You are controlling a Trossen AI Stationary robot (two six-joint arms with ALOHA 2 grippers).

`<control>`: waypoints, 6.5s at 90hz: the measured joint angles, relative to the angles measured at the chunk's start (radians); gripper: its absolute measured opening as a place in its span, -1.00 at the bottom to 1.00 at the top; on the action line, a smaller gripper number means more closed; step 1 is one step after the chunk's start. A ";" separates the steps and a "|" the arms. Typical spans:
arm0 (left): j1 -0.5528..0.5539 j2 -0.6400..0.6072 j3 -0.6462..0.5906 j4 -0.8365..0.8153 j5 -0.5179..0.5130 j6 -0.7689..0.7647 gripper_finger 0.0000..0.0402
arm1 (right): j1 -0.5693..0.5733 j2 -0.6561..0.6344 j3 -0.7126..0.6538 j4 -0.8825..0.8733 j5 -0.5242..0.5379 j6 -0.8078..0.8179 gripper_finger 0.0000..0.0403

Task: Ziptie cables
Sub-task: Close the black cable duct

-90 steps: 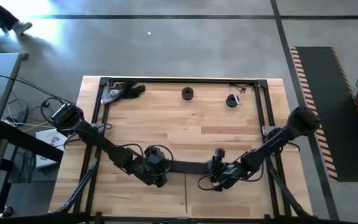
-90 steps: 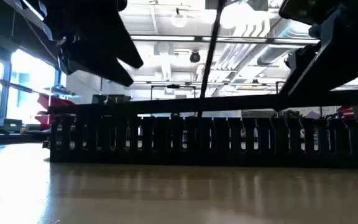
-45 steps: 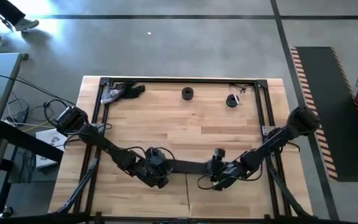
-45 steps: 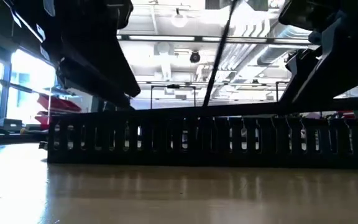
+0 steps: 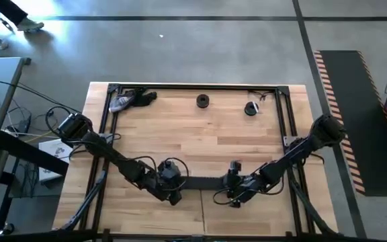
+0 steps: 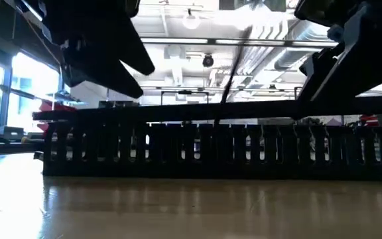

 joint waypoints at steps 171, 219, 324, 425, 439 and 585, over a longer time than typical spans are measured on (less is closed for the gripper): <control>-0.016 0.075 -0.001 -0.004 -0.091 0.022 -0.04 | 0.016 0.000 0.000 -0.056 0.075 -0.008 0.05; -0.019 0.071 -0.001 -0.001 -0.095 0.028 -0.04 | 0.062 0.000 0.000 0.001 0.150 -0.060 0.04; -0.030 -0.025 -0.001 -0.003 0.024 0.001 -0.04 | 0.060 0.000 0.047 -0.015 0.139 0.010 0.04; -0.085 -0.049 0.000 -0.086 0.093 -0.103 -0.04 | -0.004 0.000 0.045 0.012 -0.067 0.022 0.04; -0.085 -0.039 0.000 -0.097 0.093 -0.103 -0.04 | -0.004 0.000 0.045 0.010 -0.084 0.020 0.04; -0.137 -0.057 0.000 -0.136 0.249 -0.074 -0.04 | -0.061 0.000 0.045 0.063 -0.212 -0.151 0.03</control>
